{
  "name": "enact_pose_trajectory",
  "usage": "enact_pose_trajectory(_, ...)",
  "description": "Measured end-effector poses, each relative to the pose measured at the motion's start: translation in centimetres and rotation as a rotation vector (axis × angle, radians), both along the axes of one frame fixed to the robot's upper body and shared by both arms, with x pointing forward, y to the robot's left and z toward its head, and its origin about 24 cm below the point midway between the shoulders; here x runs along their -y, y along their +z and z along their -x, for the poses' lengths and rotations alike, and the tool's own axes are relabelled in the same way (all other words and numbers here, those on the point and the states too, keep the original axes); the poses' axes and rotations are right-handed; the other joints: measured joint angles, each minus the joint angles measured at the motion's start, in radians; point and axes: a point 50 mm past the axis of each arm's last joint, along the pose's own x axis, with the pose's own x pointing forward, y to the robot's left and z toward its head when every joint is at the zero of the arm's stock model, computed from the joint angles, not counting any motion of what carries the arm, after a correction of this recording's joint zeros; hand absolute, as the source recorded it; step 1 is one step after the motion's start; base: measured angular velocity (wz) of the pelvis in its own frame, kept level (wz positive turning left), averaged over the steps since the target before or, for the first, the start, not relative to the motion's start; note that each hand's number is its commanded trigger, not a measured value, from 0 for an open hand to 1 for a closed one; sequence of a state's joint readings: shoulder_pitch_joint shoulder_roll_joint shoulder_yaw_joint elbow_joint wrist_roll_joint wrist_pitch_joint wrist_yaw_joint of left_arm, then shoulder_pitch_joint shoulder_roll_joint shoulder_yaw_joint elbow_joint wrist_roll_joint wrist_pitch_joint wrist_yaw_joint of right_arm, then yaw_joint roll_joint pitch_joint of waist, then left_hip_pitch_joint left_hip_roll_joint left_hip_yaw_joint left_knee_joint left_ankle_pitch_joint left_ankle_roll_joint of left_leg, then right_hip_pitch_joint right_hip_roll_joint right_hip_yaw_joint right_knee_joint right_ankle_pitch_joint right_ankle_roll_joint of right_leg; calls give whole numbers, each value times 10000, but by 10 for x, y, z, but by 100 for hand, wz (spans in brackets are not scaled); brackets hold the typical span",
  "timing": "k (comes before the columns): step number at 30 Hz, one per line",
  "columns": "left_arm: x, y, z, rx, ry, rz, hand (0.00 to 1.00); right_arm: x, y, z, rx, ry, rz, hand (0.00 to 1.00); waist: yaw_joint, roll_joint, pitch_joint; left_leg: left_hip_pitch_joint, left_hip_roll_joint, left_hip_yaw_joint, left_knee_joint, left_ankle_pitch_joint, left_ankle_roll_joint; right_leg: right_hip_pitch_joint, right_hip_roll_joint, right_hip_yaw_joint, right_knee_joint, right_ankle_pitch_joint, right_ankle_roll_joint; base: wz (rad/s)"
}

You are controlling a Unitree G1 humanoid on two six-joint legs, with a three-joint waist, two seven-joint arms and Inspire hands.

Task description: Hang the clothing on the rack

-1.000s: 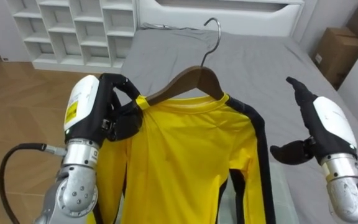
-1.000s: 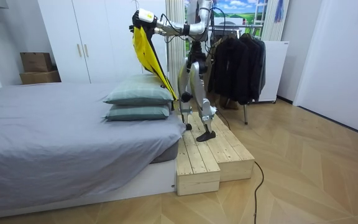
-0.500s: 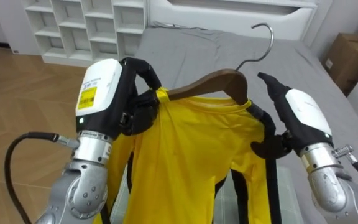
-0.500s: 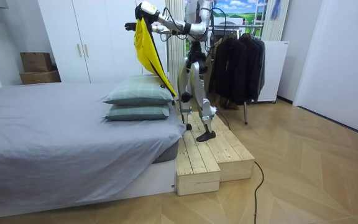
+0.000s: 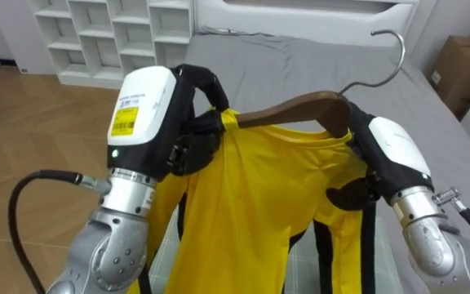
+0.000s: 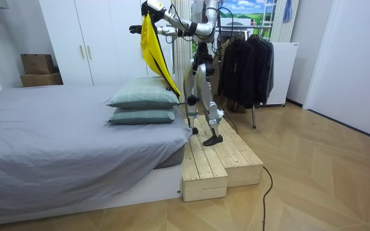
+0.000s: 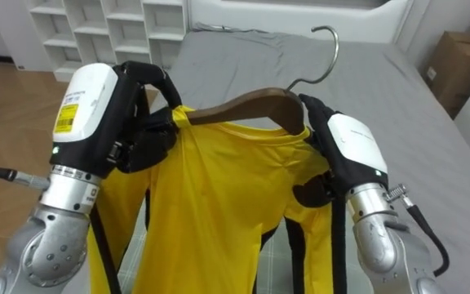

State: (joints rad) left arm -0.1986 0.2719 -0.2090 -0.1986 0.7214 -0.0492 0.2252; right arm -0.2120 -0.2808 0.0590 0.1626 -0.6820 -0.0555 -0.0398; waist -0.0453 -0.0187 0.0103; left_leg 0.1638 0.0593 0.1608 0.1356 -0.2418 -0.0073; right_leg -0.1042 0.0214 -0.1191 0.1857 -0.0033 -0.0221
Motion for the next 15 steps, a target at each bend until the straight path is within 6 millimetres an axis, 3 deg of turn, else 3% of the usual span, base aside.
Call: enact_pose_trajectory(15,3,0,0,8,-10,0,100,0,0,0,28,-30,321,0,-15,32,-29,-1,2,-4,16,1,1,10,-12,-30,8,1,-1,0)
